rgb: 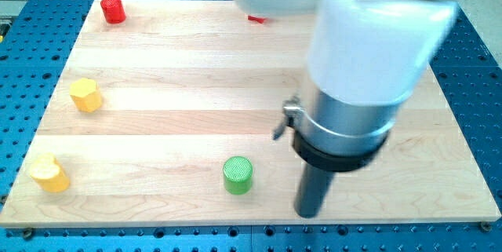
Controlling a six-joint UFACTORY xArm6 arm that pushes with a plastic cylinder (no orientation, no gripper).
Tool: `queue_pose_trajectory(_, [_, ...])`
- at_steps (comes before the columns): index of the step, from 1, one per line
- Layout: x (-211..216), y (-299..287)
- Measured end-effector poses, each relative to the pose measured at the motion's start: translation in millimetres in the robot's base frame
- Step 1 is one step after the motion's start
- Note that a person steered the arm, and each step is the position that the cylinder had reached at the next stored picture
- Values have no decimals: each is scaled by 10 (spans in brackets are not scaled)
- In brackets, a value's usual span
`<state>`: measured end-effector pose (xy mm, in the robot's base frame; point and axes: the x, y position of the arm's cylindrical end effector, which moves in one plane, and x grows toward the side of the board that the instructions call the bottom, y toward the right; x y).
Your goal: Move the green circle diagonally to the blue blocks
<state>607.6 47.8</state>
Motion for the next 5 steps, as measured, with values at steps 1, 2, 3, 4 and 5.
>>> queue_pose_trajectory(1, [-11,-645])
queue_pose_trajectory(2, [-266,-1100])
queue_pose_trajectory(3, [-520,-1181])
queue_pose_trajectory(4, [-904,-674])
queue_pose_trajectory(5, [-932,-786])
